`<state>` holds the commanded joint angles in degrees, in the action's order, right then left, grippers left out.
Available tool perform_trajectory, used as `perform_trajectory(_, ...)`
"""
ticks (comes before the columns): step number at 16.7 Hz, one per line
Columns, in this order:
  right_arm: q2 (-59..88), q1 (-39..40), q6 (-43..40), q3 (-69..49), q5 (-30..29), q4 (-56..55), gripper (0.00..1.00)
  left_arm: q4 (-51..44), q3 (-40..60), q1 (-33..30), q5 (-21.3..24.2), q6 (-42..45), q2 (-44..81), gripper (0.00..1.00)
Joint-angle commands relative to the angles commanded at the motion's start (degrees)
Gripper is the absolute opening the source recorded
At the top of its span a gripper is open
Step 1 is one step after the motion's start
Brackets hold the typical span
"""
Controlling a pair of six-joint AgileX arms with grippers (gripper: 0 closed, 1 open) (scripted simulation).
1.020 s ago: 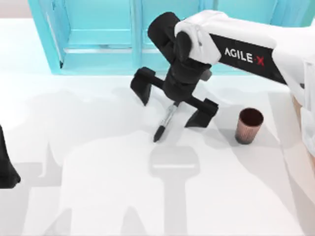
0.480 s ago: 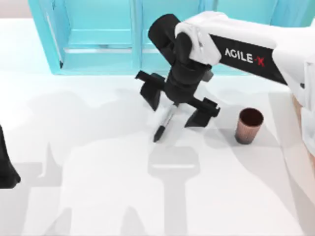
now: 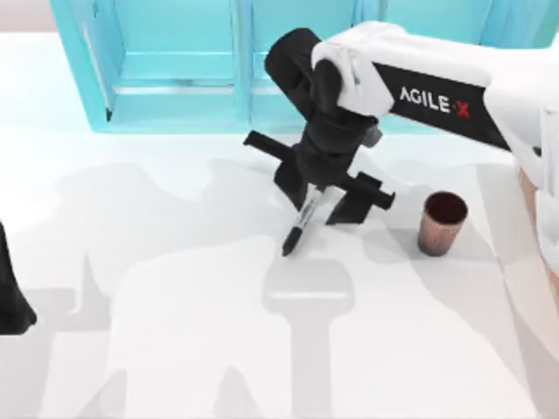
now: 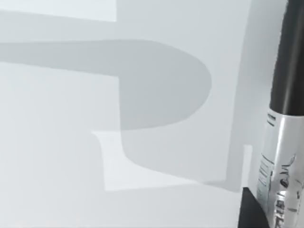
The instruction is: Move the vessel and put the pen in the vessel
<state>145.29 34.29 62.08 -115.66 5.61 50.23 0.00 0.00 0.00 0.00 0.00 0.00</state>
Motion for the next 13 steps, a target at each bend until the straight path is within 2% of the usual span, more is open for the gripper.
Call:
perform_trajectory(5,0.0,0.0,0.0,0.0,0.0,0.0,0.0,0.0,0.0,0.0,0.0,0.0,0.0,1.0)
perform_trajectory(7,-4.96,-0.55,-2.07,1.14,-2.03,4.14,0.0,0.0,0.0,0.0,0.0,0.0,0.0,1.0)
perform_trajectory(13,-18.03,3.42,2.14,9.78,-2.73,7.89,0.0,0.0,0.0,0.0,0.0,0.0,0.0,1.0)
